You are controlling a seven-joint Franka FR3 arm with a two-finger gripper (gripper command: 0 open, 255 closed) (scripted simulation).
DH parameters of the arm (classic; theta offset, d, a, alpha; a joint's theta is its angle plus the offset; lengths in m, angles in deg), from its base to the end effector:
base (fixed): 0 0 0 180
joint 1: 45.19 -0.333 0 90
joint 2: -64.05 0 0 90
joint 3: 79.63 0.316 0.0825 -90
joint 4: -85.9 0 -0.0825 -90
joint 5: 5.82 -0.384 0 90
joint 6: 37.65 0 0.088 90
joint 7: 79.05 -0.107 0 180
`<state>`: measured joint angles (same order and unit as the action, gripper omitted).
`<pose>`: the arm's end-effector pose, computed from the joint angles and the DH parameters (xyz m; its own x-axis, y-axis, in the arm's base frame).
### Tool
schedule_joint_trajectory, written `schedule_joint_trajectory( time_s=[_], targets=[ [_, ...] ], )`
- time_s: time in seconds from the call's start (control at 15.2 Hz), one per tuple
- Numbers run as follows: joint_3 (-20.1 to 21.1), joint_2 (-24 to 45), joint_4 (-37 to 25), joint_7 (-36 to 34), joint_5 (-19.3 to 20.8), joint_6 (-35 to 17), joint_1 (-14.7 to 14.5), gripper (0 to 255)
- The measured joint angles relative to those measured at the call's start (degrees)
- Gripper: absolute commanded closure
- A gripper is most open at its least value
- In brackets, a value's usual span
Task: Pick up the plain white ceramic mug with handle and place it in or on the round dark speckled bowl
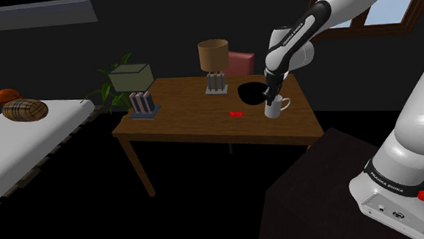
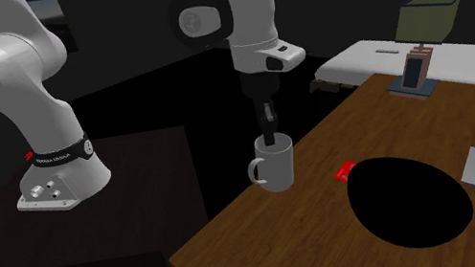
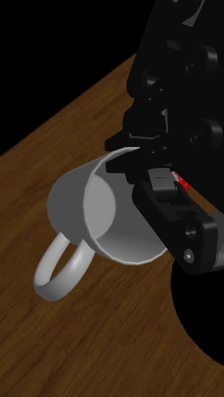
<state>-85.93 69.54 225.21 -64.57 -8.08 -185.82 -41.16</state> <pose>0.4871 -0.0899 0.2721 0.9974 0.0404 0.0605 0.0402 -0.9992 0.0030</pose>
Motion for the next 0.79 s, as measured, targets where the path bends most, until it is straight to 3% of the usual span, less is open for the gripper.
schedule_joint_trajectory(
  time_s=[0.79],
  targets=[
    [-0.11,-7.38,-2.31,-1.41,1.69,9.63,-0.11,255]
  ],
)
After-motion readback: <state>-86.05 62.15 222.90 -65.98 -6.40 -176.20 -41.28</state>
